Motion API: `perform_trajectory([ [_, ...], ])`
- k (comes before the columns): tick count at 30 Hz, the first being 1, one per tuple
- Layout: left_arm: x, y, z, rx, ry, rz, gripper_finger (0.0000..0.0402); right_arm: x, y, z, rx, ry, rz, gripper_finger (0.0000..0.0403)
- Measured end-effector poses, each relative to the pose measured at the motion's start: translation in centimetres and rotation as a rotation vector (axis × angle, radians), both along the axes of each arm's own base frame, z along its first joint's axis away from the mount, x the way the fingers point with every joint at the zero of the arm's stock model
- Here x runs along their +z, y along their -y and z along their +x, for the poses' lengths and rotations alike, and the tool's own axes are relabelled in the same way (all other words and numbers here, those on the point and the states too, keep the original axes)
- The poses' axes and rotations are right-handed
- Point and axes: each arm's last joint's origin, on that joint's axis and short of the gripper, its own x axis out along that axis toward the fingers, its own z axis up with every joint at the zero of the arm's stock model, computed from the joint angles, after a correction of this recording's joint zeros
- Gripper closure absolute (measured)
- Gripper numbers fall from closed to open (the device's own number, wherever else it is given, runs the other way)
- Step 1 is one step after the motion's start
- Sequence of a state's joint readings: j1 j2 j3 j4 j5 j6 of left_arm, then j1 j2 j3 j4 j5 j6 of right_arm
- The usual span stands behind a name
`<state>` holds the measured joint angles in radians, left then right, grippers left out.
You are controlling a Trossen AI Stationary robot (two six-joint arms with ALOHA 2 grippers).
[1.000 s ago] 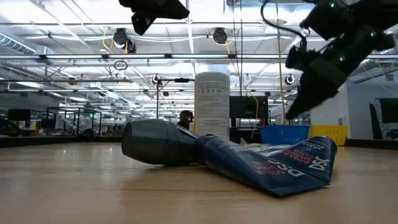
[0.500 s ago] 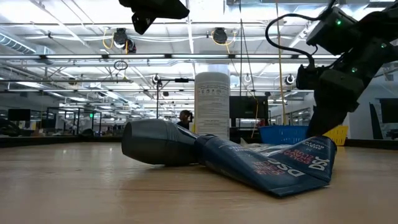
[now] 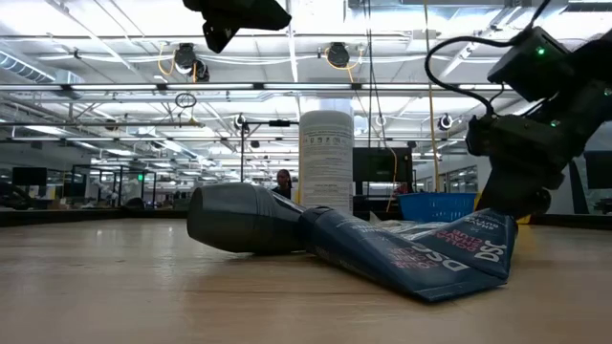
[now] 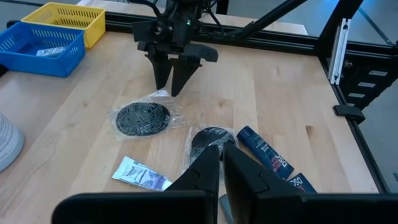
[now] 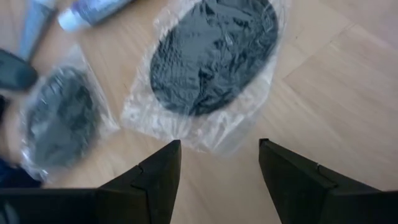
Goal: Pick & Place Travel size toiletries
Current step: Put the black hairbrush into the bottom blue bin
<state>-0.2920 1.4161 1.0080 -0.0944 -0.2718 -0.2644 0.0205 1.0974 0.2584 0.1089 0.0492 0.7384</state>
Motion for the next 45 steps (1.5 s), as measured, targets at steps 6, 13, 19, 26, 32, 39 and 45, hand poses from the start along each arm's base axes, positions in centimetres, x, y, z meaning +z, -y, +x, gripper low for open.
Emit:
perform_trajectory([
  [6, 0.0, 0.0, 0.0, -0.003, 0.0, 0.007, 0.0396, -0.5, 0.0, -0.4, -0.039, 0.034, 0.033, 0.0205],
  [13, 0.0, 0.0, 0.0, -0.009, 0.0, 0.019, 0.0389, -0.5, 0.0, -0.3, -0.051, 0.036, 0.031, 0.0252],
  [19, 0.0, 0.0, 0.0, -0.01, -0.001, 0.021, 0.0382, -0.6, 0.2, -0.4, -0.066, 0.027, -0.017, 0.0366],
  [26, -0.1, 0.0, 0.0, -0.011, -0.009, 0.024, 0.0399, -0.2, 0.3, -0.1, -0.056, 0.083, -0.078, 0.0402],
  [32, -0.1, 0.0, 0.0, -0.01, -0.009, 0.023, 0.0386, 1.1, 0.3, 1.0, -0.024, 0.195, -0.125, 0.0402],
  [39, -0.1, 0.0, 0.0, -0.01, -0.009, 0.022, 0.0388, 5.4, 0.1, 3.9, 0.086, 0.32, -0.238, 0.0403],
  [45, -0.1, 0.0, 0.0, -0.009, -0.009, 0.021, 0.0399, 10.0, 0.0, 6.0, 0.186, 0.372, -0.349, 0.0403],
])
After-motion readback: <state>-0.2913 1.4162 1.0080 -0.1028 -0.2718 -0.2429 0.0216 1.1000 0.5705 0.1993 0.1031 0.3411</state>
